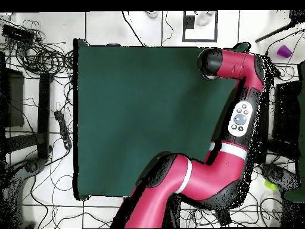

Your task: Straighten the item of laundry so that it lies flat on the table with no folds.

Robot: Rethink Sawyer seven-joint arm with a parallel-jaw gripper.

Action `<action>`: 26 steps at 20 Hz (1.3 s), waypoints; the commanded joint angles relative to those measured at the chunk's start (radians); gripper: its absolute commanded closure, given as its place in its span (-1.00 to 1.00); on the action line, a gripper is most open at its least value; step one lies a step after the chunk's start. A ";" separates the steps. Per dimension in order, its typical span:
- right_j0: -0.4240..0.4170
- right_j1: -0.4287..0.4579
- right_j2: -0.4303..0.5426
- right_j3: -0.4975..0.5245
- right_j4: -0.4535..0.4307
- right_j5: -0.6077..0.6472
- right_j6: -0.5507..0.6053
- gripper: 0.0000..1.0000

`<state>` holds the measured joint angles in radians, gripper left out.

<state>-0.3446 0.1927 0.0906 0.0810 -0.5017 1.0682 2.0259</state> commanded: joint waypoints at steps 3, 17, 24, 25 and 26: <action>0.033 0.009 0.063 0.148 0.022 -0.064 -0.276 1.00; 0.033 0.010 0.064 0.141 0.021 -0.044 -0.291 1.00; 0.033 0.011 0.064 0.139 0.020 -0.041 -0.292 1.00; 0.033 0.011 0.064 0.139 0.020 -0.042 -0.291 1.00; 0.033 0.010 0.064 0.139 0.020 -0.043 -0.291 1.00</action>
<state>-0.3445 0.1937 0.0908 0.0810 -0.5017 1.0392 2.0259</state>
